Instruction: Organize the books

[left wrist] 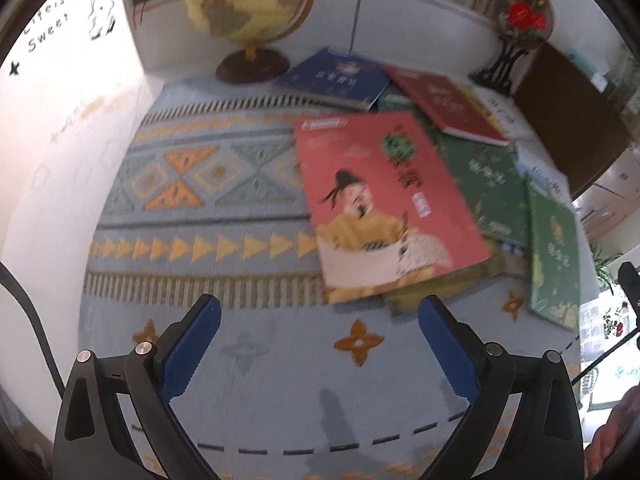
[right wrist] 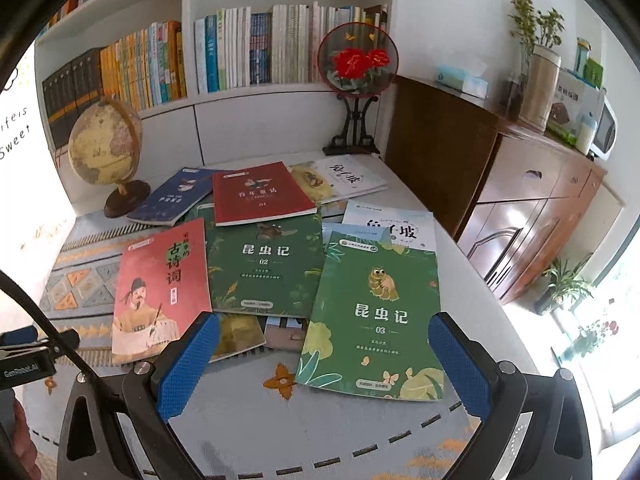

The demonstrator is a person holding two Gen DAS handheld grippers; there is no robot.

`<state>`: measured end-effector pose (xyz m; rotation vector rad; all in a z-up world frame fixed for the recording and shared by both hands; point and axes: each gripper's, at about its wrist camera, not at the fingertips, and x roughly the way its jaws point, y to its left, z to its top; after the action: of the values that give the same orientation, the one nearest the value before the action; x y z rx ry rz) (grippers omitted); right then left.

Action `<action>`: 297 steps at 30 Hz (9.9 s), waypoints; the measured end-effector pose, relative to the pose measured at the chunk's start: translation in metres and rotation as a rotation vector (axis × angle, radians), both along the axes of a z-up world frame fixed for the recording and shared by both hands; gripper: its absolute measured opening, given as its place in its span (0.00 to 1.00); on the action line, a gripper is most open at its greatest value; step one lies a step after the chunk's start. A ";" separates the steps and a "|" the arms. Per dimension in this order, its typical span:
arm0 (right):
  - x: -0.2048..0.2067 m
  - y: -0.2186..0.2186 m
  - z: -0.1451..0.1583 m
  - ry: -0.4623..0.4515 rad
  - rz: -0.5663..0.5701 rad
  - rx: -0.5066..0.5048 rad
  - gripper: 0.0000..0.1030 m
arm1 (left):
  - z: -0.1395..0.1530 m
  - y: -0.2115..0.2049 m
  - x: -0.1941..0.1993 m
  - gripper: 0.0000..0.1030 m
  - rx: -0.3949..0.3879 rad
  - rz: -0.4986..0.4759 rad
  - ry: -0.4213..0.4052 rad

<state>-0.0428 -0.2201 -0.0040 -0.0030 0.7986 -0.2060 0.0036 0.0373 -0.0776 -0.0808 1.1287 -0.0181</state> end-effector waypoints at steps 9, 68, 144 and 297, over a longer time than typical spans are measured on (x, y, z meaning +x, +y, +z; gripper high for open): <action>0.013 0.020 -0.026 0.095 0.010 0.025 1.00 | -0.024 0.010 0.005 0.96 0.047 0.027 0.143; 0.144 0.048 -0.135 0.464 0.329 0.509 0.33 | -0.054 0.048 0.057 0.69 -0.946 0.022 0.000; 0.111 0.079 -0.096 0.366 0.833 0.264 0.19 | -0.015 -0.078 0.042 0.64 0.086 -0.186 -0.144; 0.039 -0.197 -0.134 0.317 -0.139 0.350 0.48 | -0.079 -0.237 0.037 0.43 -0.372 -0.370 0.178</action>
<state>-0.0034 -0.4172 -0.1380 0.3584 1.1443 -0.1969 0.0407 -0.1997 -0.1563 -0.2070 1.2943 -0.5610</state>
